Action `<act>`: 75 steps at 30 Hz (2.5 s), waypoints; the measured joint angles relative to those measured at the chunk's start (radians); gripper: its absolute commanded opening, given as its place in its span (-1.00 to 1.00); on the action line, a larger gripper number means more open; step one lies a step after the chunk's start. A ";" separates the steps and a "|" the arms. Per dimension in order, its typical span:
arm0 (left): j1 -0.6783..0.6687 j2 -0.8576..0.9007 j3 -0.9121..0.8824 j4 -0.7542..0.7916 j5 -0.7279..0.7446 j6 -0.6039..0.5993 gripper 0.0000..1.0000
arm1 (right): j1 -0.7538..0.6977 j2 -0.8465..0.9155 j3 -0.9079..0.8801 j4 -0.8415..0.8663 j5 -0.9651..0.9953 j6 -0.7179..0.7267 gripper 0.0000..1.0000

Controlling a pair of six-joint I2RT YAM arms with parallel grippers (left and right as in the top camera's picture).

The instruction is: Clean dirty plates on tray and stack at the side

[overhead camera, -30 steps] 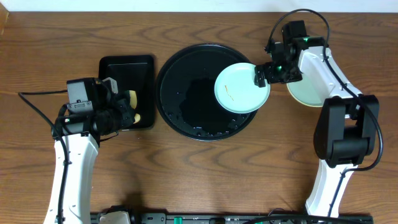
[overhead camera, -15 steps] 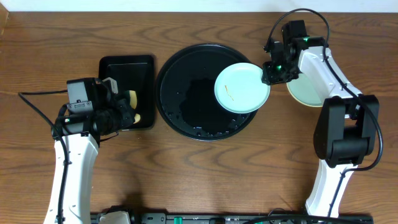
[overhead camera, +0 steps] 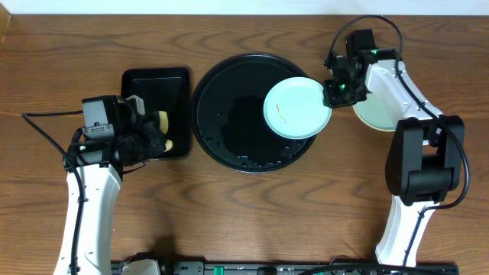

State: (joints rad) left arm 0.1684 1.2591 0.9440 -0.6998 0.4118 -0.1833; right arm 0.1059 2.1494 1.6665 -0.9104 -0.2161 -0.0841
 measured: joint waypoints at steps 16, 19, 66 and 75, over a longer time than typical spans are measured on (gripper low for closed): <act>0.000 0.000 0.000 0.000 0.000 0.000 -0.71 | 0.000 0.000 -0.023 0.016 0.006 0.004 -0.97; 0.000 0.000 0.000 0.000 0.000 0.000 -0.72 | 0.000 0.000 -0.023 0.024 0.003 0.004 -0.98; 0.000 0.000 0.000 0.096 -0.001 0.006 -0.85 | 0.538 -0.097 0.192 -0.195 1.007 0.531 -0.98; 0.000 0.024 0.000 0.315 0.000 0.088 -0.85 | 0.299 -0.097 0.192 -0.236 0.528 0.452 -0.98</act>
State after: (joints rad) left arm 0.1684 1.2831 0.9440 -0.3851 0.4118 -0.0956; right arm 0.4053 2.0521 1.8580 -1.1461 0.3122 0.3679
